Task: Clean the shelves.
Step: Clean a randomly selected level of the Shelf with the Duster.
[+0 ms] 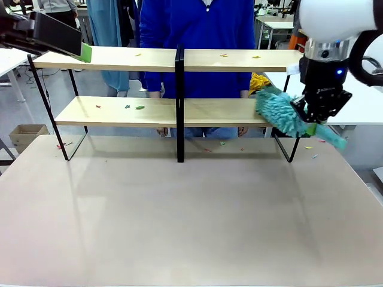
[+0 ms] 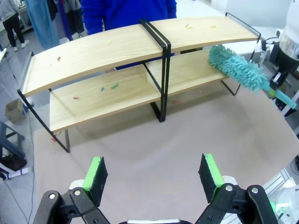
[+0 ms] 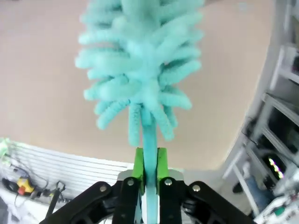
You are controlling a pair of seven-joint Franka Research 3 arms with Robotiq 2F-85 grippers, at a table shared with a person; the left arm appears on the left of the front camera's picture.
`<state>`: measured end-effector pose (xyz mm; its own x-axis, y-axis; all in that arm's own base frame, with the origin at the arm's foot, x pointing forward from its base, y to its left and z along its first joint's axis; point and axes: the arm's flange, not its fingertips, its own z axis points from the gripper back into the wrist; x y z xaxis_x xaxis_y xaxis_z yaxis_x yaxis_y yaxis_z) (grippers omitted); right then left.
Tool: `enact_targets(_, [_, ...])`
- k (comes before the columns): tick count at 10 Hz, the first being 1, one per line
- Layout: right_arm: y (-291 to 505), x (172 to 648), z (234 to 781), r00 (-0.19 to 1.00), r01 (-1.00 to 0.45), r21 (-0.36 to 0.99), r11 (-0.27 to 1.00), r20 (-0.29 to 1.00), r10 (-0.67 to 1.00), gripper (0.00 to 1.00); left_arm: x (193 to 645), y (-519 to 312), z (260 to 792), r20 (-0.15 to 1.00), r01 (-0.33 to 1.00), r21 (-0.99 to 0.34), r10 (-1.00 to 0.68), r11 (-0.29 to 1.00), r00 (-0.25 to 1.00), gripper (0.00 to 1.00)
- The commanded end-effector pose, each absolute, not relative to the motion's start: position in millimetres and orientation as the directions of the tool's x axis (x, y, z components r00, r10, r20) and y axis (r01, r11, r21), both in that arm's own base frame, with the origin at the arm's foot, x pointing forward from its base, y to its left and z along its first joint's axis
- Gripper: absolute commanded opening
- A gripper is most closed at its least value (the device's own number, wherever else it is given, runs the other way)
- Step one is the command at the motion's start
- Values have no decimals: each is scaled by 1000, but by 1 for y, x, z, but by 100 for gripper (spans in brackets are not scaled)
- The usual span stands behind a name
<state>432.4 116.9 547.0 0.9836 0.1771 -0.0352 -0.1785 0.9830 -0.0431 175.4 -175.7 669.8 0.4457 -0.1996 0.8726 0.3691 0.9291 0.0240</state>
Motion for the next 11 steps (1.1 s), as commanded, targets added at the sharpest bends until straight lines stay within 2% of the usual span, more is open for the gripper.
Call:
enact_targets(1, [84,414,554,913,-387,195,901,-53,404,12,176,-174,669,872,373,35,-211,927,443,100])
enact_targets(3, [45,383,576,756,-609,318,727,-46,653,12,176,-174,669,872,373,35,-211,927,443,100])
enact_targets(4, [21,360,587,687,-664,349,661,-65,724,12,176,-174,669,872,373,35,-211,927,443,100])
enact_targets(5, [-7,330,601,612,-742,330,584,-24,791,12,176,-174,669,872,373,35,-211,927,443,100])
enact_targets(7, [-55,264,642,554,-831,202,519,202,808,12,176,-174,669,872,373,35,-211,927,443,100])
enact_targets(9, [-96,218,693,472,-849,40,526,506,722,12,176,-174,669,872,373,35,-211,927,443,100])
enact_targets(11, [-125,204,741,349,-827,-132,546,642,683,12,176,-174,669,872,373,35,-211,927,443,100])
